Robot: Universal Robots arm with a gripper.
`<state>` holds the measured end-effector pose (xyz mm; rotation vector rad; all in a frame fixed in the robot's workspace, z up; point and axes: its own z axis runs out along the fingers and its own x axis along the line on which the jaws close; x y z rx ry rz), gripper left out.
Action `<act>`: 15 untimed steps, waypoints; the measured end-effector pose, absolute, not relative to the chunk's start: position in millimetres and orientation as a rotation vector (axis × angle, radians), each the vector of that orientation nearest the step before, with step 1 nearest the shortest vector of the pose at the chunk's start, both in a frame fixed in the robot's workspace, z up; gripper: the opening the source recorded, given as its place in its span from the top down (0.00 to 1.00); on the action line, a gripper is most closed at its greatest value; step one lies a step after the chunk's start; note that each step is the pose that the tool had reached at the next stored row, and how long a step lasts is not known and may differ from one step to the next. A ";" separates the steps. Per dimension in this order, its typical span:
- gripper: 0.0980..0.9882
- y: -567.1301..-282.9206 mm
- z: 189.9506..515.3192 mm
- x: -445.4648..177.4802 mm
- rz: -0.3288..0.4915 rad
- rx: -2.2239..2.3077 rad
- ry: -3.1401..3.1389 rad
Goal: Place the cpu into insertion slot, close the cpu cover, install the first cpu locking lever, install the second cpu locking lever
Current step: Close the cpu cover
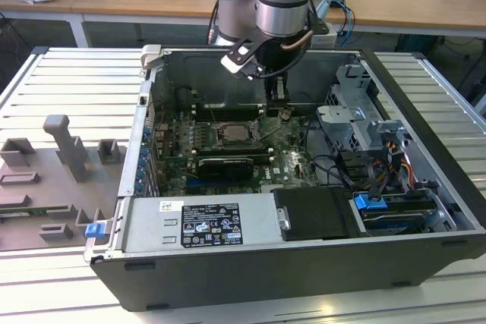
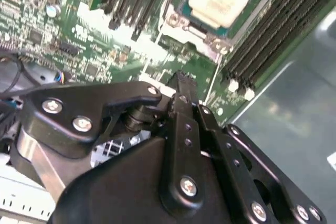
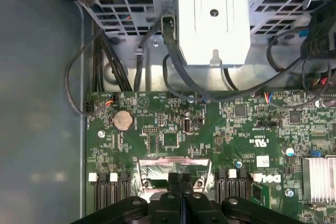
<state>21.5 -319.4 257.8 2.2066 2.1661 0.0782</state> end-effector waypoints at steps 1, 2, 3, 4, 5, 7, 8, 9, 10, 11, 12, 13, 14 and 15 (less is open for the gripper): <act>0.99 -319.4 258.5 23.1 0.078 2.207 2.166; 0.99 -319.4 258.6 25.0 0.078 2.207 2.166; 0.99 -319.3 258.6 28.5 0.077 2.207 2.167; 0.99 -319.4 258.7 31.7 0.076 2.208 2.167; 0.99 -319.4 258.7 34.0 0.074 2.209 2.168; 0.99 -319.4 258.7 38.0 0.070 2.211 2.170; 0.99 -319.4 258.7 38.8 0.069 2.211 2.170; 0.99 -319.4 258.8 39.6 0.068 2.211 2.171; 0.99 -319.4 258.7 40.8 0.067 2.212 2.171; 0.99 -319.4 258.8 41.4 0.066 2.212 2.172; 0.99 -319.4 258.8 41.9 0.066 2.212 2.172; 0.99 -319.4 258.8 42.5 0.066 2.212 2.172; 0.99 -319.4 258.7 43.0 0.066 2.213 2.172; 0.99 -319.4 258.7 44.5 0.066 2.212 2.172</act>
